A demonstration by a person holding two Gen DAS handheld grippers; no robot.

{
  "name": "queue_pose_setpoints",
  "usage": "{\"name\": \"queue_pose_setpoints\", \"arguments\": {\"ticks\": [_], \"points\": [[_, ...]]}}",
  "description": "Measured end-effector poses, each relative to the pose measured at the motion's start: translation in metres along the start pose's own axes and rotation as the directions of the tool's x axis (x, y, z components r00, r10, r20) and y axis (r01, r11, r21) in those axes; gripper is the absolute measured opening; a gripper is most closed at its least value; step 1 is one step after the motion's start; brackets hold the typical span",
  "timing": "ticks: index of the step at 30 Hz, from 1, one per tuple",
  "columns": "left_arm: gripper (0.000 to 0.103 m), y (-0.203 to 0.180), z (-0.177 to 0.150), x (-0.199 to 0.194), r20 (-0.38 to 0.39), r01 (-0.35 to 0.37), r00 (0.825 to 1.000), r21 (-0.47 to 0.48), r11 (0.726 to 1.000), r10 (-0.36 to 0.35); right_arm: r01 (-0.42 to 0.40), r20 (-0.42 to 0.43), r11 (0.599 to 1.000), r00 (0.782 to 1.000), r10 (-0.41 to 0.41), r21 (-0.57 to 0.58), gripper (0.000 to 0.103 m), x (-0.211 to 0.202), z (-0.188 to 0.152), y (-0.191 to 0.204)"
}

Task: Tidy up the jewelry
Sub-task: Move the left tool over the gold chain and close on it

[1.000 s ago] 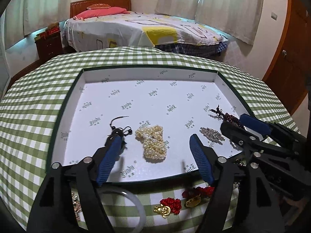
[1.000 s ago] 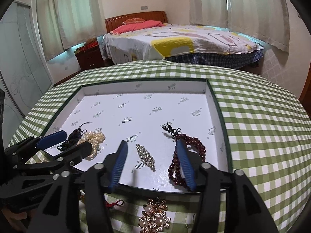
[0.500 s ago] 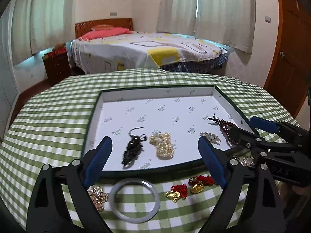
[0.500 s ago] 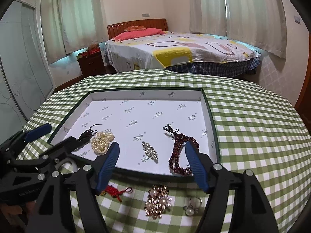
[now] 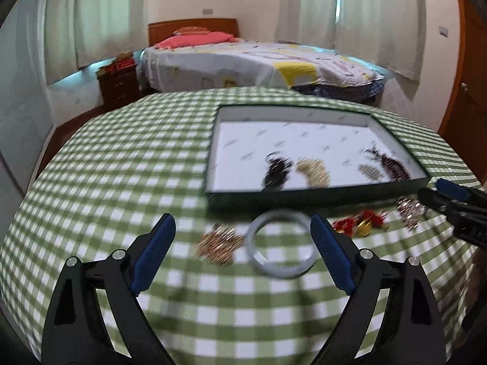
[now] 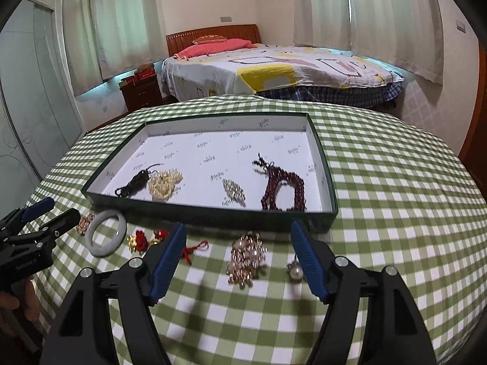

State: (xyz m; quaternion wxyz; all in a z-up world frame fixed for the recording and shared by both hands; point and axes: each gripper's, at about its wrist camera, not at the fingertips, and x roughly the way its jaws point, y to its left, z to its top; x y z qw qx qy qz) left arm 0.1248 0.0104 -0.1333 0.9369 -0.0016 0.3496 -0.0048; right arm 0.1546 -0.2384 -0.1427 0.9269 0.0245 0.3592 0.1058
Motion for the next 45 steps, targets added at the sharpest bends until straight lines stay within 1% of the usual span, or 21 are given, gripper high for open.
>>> {"name": "queue_pose_setpoints", "arguments": {"ticks": [4,11,13,14,16,18,21,24,26,27,29,31,33,34,38,41,45], "points": [[0.088,0.014,-0.007,0.000,-0.015,-0.009,1.000,-0.037,0.999,0.009,0.001,-0.010,1.000,1.000,-0.001,0.002,0.069,0.001,-0.006,0.000],[0.087,0.021,-0.010,0.001,-0.030,-0.014,0.999,-0.040,0.999,0.012,-0.001,-0.007,1.000,1.000,0.000,-0.010,0.069,0.001,-0.008,0.002],[0.082,0.022,-0.011,0.005,-0.042,-0.017,0.999,-0.034,0.999,0.016,-0.001,-0.005,1.000,1.000,0.001,-0.011,0.069,0.001,-0.008,0.003],[0.077,0.022,-0.011,0.008,-0.050,-0.020,0.999,-0.032,0.999,0.019,0.000,-0.006,1.000,1.000,0.000,-0.010,0.069,0.001,-0.008,0.003],[0.074,0.023,-0.012,0.013,-0.066,-0.026,0.998,-0.029,0.999,0.024,0.000,-0.010,1.000,1.000,0.000,-0.009,0.069,0.002,-0.008,0.003],[0.064,0.024,-0.013,0.018,-0.078,-0.030,0.997,-0.028,0.999,0.027,0.000,-0.013,1.000,1.000,0.000,-0.008,0.069,0.003,-0.009,0.003],[0.061,0.026,-0.012,0.026,-0.096,-0.032,0.995,-0.027,0.999,0.030,0.000,-0.016,1.000,1.000,0.000,-0.007,0.069,0.005,-0.009,0.003],[0.061,0.029,-0.012,0.031,-0.106,-0.034,0.994,-0.031,0.999,0.030,0.000,-0.019,1.000,1.000,0.000,-0.005,0.069,0.006,-0.010,0.002],[0.061,0.030,-0.012,0.039,-0.126,-0.032,0.992,-0.036,0.999,0.027,0.000,-0.021,1.000,1.000,0.000,-0.004,0.069,0.007,-0.010,0.001],[0.061,0.030,-0.012,0.040,-0.122,-0.022,0.992,-0.044,0.999,0.017,0.001,-0.022,1.000,1.000,-0.001,-0.004,0.069,0.008,-0.010,0.001],[0.060,0.029,-0.012,0.041,-0.121,-0.024,0.992,-0.027,0.999,0.021,0.003,-0.025,1.000,1.000,-0.003,-0.003,0.069,0.010,-0.011,0.000],[0.054,0.026,-0.012,0.041,-0.114,-0.010,0.993,-0.011,1.000,0.009,0.003,-0.027,1.000,1.000,-0.003,-0.001,0.069,0.011,-0.011,0.000],[0.042,0.024,-0.012,0.040,-0.110,0.007,0.994,0.004,1.000,-0.006,0.001,-0.029,1.000,1.000,-0.001,0.001,0.069,0.011,-0.012,0.000],[0.040,0.023,-0.012,0.040,-0.108,0.015,0.994,0.007,1.000,-0.014,0.000,-0.030,1.000,1.000,0.000,0.000,0.069,0.012,-0.012,0.000],[0.023,0.022,-0.013,0.038,-0.101,0.037,0.994,0.006,0.999,-0.037,-0.001,-0.034,1.000,0.999,0.001,-0.001,0.069,0.013,-0.013,0.000],[0.019,0.025,-0.014,0.037,-0.100,0.041,0.994,-0.005,0.999,-0.041,-0.001,-0.034,1.000,0.999,0.001,0.003,0.069,0.012,-0.013,-0.001],[0.018,0.027,-0.014,0.035,-0.102,0.051,0.993,-0.017,0.999,-0.053,0.003,-0.033,1.000,0.999,-0.003,0.002,0.069,0.011,-0.014,-0.002]]}}
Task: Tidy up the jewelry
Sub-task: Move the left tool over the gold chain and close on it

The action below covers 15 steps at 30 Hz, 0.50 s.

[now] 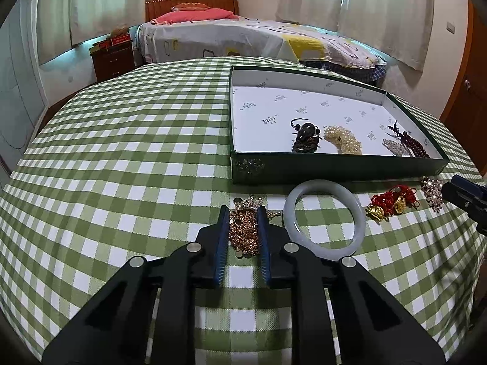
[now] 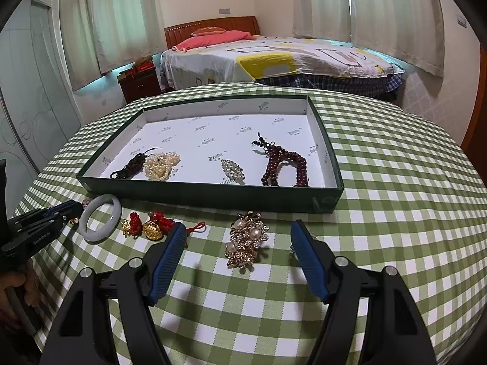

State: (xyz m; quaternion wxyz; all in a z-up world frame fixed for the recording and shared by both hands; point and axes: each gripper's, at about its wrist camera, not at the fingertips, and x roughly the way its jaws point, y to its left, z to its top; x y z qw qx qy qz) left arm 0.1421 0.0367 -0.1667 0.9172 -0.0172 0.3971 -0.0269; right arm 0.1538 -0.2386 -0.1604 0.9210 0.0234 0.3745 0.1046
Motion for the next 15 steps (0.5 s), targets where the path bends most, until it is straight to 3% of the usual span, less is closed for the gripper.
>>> {"name": "queue_pose_setpoints", "arguments": {"ticks": [11,15], "points": [[0.016,0.005,0.002,-0.013,0.027,-0.011,1.000,-0.010,1.000,0.011,0.016,-0.022,1.000,1.000,-0.016,0.007,0.068,0.006,-0.002,-0.008],[0.016,0.005,0.003,-0.013,0.026,-0.012,1.000,-0.012,1.000,0.012,0.011,-0.022,1.000,1.000,-0.011,0.004,0.054,0.006,-0.001,-0.007]]}}
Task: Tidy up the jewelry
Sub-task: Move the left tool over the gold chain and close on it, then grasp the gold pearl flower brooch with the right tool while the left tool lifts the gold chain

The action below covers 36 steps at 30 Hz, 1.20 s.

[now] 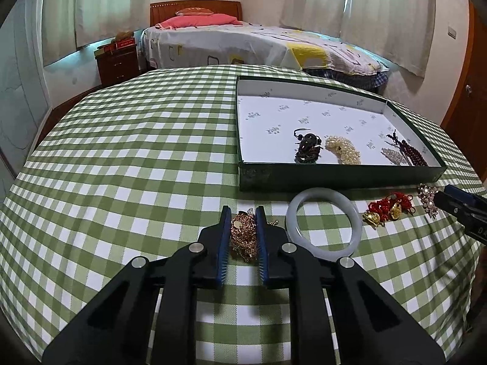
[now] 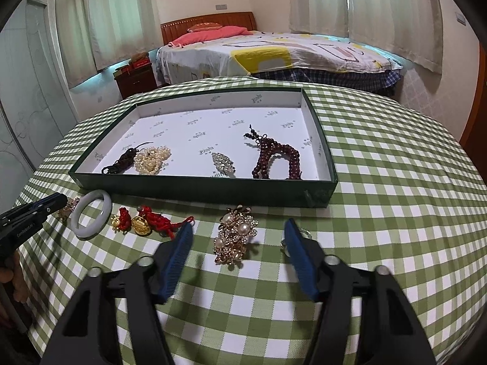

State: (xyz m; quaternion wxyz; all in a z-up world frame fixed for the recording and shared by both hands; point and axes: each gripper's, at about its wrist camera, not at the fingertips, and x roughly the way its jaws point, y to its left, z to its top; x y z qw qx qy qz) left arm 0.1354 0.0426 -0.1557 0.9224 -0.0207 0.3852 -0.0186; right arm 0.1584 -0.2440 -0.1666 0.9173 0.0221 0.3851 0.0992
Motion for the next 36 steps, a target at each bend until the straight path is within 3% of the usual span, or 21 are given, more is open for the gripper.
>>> {"name": "queue_pose_setpoints", "arguments": {"ticks": [7,18,24,36], "points": [[0.016,0.003,0.000,-0.001,0.006,-0.002,1.000,-0.007,1.000,0.002,-0.022,0.019,1.000,1.000,0.022,0.005,0.045,-0.004,0.003,0.003],[0.016,0.003,0.002,-0.003,0.012,0.000,1.000,-0.010,1.000,0.000,-0.025,-0.038,0.999,0.999,0.026,0.021,0.044,0.014,0.000,0.003],[0.016,0.004,0.002,-0.003,0.012,0.000,1.000,-0.008,1.000,0.000,-0.029,-0.056,1.000,0.998,0.029,0.006,0.025,0.017,-0.003,0.006],[0.016,-0.001,0.002,-0.007,0.023,0.005,1.000,-0.008,1.000,-0.005,-0.018,-0.026,1.000,0.999,0.018,-0.017,0.024,0.006,-0.007,0.009]]}}
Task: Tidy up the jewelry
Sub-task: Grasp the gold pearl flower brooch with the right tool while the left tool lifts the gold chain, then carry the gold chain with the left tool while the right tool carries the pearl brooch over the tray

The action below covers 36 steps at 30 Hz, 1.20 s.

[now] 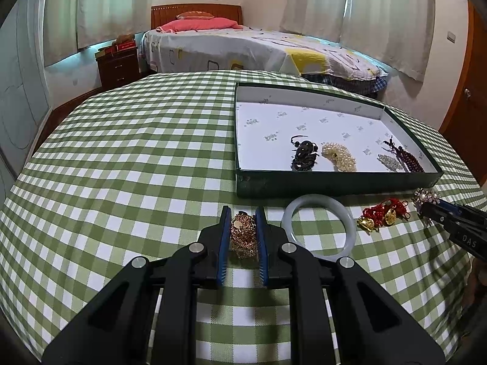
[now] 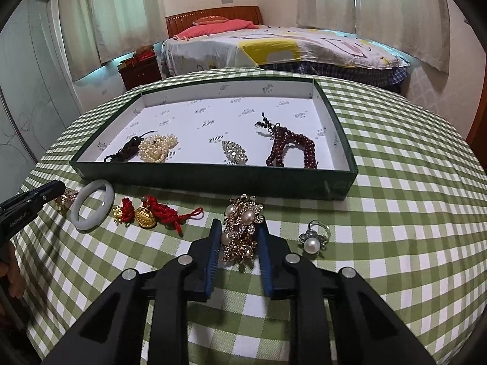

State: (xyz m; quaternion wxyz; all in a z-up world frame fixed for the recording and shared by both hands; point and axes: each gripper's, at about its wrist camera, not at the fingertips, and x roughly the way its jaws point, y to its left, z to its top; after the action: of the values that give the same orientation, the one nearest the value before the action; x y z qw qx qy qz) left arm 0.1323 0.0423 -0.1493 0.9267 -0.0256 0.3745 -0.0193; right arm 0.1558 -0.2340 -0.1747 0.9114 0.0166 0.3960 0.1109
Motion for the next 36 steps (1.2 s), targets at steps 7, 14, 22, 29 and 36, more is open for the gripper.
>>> {"name": "queue_pose_setpoints", "arguments": {"ticks": [7,14,22,29,36], "points": [[0.016,-0.004,0.004,-0.010,0.022,0.012,1.000,0.006,1.000,-0.013,-0.006,0.031,1.000,0.999,0.007,-0.007,0.024,-0.011,0.006,0.000],[0.016,-0.008,0.013,-0.022,0.061,0.027,0.998,0.005,1.000,-0.027,-0.012,0.077,1.000,0.997,0.013,-0.012,0.024,-0.025,0.014,0.002],[0.016,-0.010,0.032,-0.036,0.098,0.069,0.993,-0.020,0.997,-0.067,-0.023,0.116,1.000,0.993,0.025,-0.016,0.024,-0.037,0.026,0.005],[0.016,-0.019,0.061,-0.045,0.159,0.100,0.983,-0.009,0.995,-0.097,-0.026,0.170,0.999,0.985,0.031,-0.026,0.024,-0.048,0.045,0.007],[0.016,-0.033,0.100,-0.048,0.238,0.129,0.963,0.021,0.991,-0.130,-0.008,0.238,0.999,0.971,0.017,-0.040,0.024,-0.052,0.079,0.002]]}}
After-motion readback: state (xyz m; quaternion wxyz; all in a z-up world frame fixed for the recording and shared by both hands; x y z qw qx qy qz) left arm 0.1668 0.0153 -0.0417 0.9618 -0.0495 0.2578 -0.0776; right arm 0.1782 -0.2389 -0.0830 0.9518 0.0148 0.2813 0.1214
